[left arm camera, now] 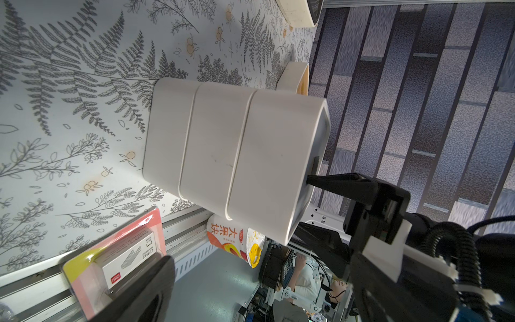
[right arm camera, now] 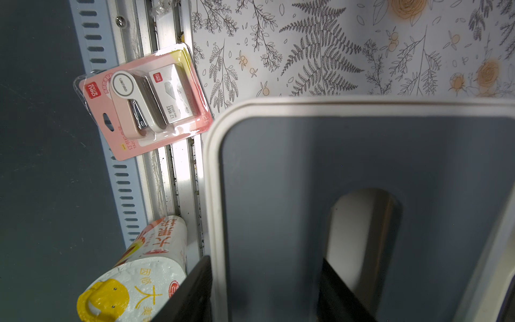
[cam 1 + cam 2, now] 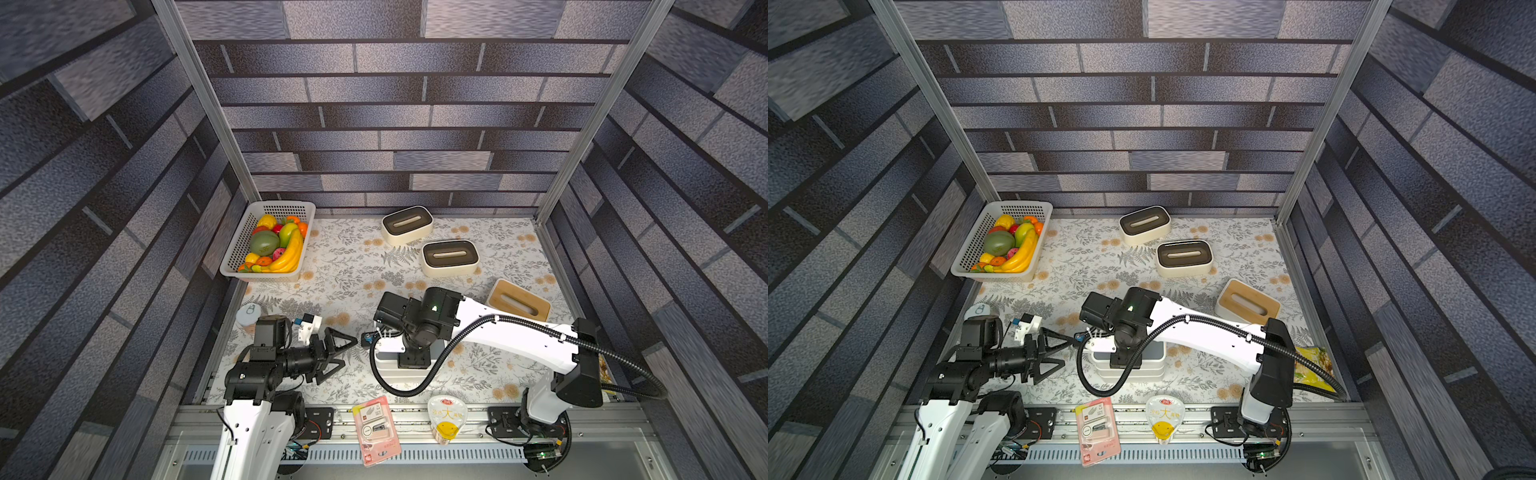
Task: Stack the tissue boxes
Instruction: Place the tissue box at the tissue box.
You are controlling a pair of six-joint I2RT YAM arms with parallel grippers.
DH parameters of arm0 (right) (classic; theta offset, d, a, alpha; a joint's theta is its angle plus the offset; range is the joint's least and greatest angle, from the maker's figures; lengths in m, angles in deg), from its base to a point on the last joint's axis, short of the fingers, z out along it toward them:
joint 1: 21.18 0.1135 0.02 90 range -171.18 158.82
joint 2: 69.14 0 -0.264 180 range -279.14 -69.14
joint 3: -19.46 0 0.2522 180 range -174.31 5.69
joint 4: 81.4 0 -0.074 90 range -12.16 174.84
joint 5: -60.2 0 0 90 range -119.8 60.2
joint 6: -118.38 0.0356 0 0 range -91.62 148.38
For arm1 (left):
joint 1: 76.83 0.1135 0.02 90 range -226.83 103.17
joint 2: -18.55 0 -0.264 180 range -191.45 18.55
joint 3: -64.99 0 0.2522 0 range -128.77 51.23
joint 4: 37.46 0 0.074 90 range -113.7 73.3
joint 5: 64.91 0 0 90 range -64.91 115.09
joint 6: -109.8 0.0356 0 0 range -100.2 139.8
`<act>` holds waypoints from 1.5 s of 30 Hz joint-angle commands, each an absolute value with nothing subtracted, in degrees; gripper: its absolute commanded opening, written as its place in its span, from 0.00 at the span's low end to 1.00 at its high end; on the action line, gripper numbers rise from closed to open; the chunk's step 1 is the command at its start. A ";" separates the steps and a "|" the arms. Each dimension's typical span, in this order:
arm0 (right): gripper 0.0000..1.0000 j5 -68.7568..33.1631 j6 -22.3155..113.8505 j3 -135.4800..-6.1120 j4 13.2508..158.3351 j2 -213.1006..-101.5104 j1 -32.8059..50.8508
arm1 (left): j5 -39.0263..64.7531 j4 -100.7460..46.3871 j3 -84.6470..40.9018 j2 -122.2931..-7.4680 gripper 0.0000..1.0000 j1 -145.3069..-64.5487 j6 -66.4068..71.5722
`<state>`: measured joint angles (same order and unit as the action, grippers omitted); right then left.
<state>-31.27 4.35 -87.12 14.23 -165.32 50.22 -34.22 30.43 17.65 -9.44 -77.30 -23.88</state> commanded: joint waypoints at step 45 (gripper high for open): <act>1.00 -50.73 24.32 -64.29 31.64 -124.90 17.07 | -13.59 27.77 -16.80 -43.51 1.00 -92.31 -7.71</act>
<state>-46.75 21.16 -65.20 31.81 -124.84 21.23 -20.01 28.49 -11.71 -39.84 -89.91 -11.79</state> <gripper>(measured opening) 0.999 0.997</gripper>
